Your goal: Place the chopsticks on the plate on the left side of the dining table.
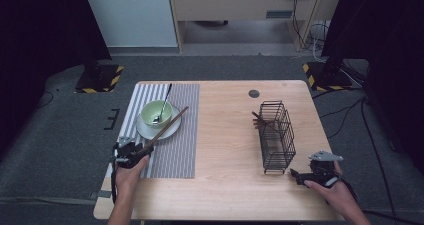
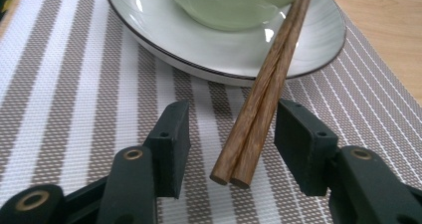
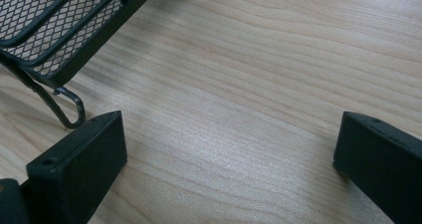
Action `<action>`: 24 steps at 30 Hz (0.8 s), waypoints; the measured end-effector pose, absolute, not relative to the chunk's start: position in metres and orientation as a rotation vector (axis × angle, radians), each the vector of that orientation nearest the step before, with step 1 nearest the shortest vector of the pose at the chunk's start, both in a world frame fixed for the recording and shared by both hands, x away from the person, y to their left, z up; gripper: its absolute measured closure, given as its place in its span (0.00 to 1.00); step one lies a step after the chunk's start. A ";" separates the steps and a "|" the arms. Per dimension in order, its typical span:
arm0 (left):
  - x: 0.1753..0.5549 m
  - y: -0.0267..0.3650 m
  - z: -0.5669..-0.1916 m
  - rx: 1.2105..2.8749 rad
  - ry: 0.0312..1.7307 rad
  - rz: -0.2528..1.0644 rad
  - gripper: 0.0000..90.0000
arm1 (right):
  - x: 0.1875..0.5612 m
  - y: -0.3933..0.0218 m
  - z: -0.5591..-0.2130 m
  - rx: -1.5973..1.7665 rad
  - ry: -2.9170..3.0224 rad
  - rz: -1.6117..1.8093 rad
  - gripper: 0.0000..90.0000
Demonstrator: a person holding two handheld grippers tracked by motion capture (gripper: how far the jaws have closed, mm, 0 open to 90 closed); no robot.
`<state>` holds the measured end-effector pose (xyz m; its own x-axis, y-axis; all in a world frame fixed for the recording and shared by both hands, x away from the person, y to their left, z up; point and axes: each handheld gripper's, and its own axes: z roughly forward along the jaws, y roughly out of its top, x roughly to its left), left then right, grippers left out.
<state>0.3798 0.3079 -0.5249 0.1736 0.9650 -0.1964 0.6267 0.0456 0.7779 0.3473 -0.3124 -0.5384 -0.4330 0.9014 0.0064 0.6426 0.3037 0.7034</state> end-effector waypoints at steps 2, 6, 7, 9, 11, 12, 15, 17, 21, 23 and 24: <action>0.379 0.310 -0.524 1.663 1.531 0.552 0.50 | 0.347 -0.312 -0.538 1.380 2.186 0.904 0.00; 0.380 0.312 -0.525 1.666 1.524 0.563 0.48 | 0.347 -0.312 -0.538 1.380 2.186 0.904 0.00; 0.380 0.312 -0.525 1.664 1.524 0.567 0.48 | 0.347 -0.312 -0.538 1.380 2.186 0.904 0.00; 0.382 0.314 -0.525 1.669 1.529 0.572 0.48 | 0.347 -0.312 -0.538 1.380 2.186 0.904 0.00; 0.383 0.316 -0.524 1.672 1.526 0.584 0.47 | 0.347 -0.312 -0.538 1.380 2.186 0.904 0.00; 0.384 0.317 -0.524 1.670 1.525 0.589 0.47 | 0.347 -0.312 -0.538 1.380 2.186 0.904 0.00; 0.385 0.319 -0.523 1.665 1.523 0.597 0.46 | 0.347 -0.312 -0.538 1.380 2.186 0.904 0.00; 0.386 0.321 -0.523 1.668 1.523 0.600 0.45 | 0.347 -0.312 -0.538 1.380 2.186 0.904 0.00; 0.389 0.324 -0.524 1.659 1.528 0.605 0.43 | 0.347 -0.312 -0.538 1.380 2.186 0.904 0.00; 0.390 0.325 -0.524 1.658 1.529 0.605 0.42 | 0.347 -0.312 -0.538 1.380 2.186 0.904 0.00; 0.391 0.325 -0.525 1.658 1.528 0.606 0.42 | 0.347 -0.312 -0.538 1.380 2.186 0.904 0.00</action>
